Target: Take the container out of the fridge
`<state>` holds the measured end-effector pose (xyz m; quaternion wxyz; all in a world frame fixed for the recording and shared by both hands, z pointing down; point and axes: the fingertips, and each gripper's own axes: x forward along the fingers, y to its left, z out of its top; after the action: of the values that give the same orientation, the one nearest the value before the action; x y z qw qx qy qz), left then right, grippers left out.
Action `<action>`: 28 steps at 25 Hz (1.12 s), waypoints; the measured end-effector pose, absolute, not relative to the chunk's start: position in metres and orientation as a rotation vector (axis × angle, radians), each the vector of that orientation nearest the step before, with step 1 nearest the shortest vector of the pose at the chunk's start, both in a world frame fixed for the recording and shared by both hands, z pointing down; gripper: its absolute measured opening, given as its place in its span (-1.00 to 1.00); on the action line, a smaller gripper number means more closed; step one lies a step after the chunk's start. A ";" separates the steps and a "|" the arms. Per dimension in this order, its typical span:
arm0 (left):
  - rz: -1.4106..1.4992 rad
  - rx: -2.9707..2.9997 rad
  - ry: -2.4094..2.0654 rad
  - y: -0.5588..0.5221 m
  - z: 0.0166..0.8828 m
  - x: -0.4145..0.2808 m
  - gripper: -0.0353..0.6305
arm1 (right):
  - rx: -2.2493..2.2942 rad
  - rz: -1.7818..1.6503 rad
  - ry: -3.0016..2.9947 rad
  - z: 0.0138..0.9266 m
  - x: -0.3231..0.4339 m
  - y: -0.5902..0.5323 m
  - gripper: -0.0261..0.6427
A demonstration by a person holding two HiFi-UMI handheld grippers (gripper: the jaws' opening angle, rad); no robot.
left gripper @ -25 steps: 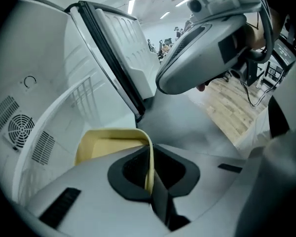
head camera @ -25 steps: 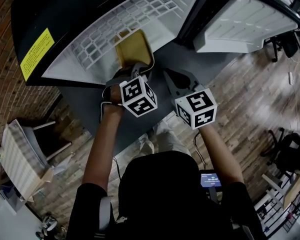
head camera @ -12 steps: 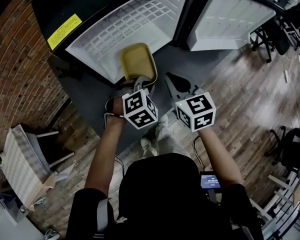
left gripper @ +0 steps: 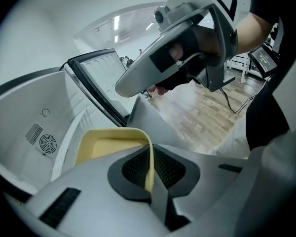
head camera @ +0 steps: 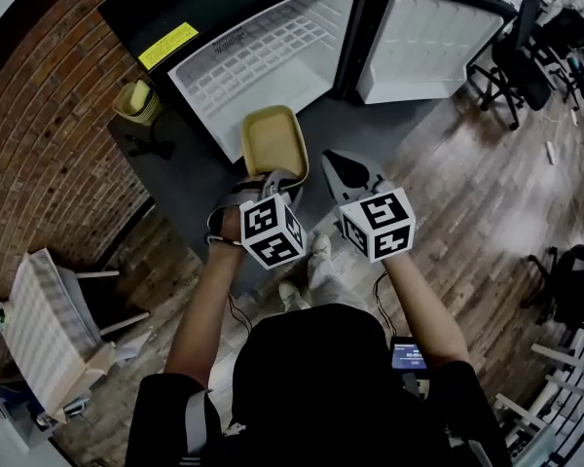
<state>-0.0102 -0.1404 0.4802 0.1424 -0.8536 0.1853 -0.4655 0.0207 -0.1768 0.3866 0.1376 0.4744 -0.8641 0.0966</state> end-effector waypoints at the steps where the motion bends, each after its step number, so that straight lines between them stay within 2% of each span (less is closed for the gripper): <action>1: -1.339 -2.463 0.530 -0.135 0.478 -0.012 -0.81 | 1.380 0.272 -2.501 0.384 0.019 -0.172 -0.80; 15: -1.317 -2.433 0.496 -0.078 0.463 -0.042 -0.81 | 1.441 0.221 -2.505 0.365 -0.003 -0.119 -0.80; 28: -1.313 -2.455 0.520 -0.063 0.451 -0.019 -0.81 | 1.447 0.172 -2.524 0.348 0.016 -0.111 -0.80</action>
<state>-0.0194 -0.0629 0.4511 0.1539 -0.8564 0.1816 -0.4581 0.0162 -0.1106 0.3475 0.1133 0.4934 -0.8604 0.0586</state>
